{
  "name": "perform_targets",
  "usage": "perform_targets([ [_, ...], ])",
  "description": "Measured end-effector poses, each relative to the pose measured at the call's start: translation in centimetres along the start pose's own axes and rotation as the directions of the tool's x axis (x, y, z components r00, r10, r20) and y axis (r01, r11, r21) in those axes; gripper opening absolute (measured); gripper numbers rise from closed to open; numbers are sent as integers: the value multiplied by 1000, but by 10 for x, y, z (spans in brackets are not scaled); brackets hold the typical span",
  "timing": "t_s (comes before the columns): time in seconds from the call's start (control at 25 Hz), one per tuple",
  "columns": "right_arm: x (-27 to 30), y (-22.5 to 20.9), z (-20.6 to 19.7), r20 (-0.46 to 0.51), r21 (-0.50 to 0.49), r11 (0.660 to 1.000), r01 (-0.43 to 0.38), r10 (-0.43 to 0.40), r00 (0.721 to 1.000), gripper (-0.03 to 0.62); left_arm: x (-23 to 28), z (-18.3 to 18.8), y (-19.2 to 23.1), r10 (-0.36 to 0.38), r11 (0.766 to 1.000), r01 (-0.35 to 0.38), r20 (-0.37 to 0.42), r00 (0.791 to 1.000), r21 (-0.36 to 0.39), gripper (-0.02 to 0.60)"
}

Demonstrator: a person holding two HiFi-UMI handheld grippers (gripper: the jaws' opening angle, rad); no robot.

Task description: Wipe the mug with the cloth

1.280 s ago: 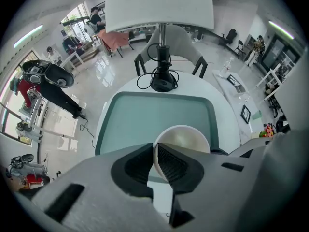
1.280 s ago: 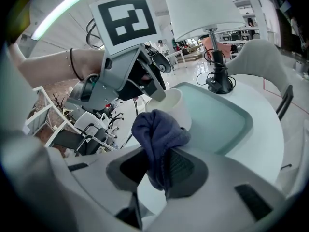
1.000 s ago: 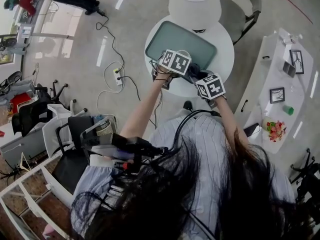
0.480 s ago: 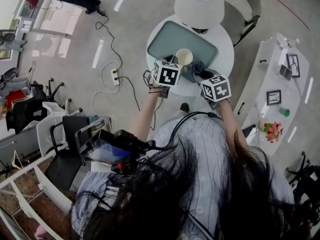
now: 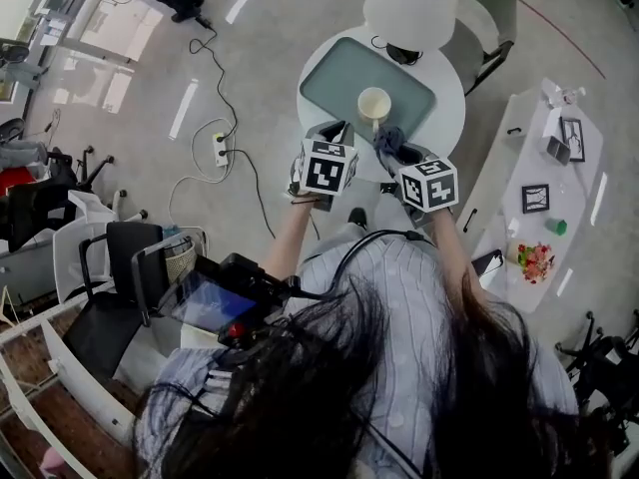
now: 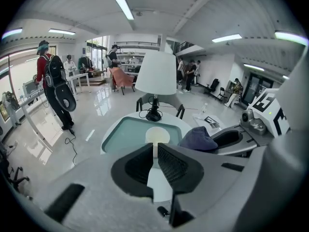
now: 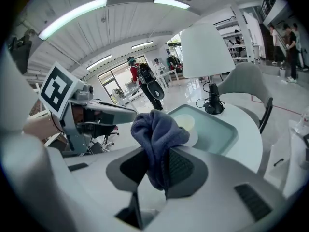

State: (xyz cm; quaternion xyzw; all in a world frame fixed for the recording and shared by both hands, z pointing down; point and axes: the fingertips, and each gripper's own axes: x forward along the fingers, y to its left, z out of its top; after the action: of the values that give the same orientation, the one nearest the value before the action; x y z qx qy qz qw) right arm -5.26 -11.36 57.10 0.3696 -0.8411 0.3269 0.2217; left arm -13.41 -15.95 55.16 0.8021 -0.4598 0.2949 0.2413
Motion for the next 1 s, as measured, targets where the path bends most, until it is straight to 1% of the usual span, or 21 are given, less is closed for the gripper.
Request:
perform_targets([
  [0.2, -14, 25, -16, 18, 11, 1000, 21, -21, 1000, 98, -27, -23, -15, -26, 1000, 25, 25, 999, 12, 43],
  [0.44, -31, 51, -41, 30, 34, 998, 53, -55, 998, 98, -53, -54, -39, -85, 996, 84, 21, 996, 40, 43],
  [0.56, -42, 57, -54, 30, 49, 996, 75, -77, 997, 98, -62, -69, -51, -113, 993, 112, 27, 993, 35, 41],
  [0.72, -57, 60, -72, 12, 57, 993, 102, -103, 995, 98, -72, -77, -71, -149, 988, 147, 53, 987, 42, 41],
  [0.88, -70, 59, -84, 5, 66, 992, 108, -108, 994, 98, -73, -82, -85, -163, 986, 161, 60, 985, 35, 41],
  [1.0, -80, 56, -91, 6, 75, 990, 117, -118, 993, 98, -72, -81, -97, -179, 983, 176, 54, 982, 52, 41],
])
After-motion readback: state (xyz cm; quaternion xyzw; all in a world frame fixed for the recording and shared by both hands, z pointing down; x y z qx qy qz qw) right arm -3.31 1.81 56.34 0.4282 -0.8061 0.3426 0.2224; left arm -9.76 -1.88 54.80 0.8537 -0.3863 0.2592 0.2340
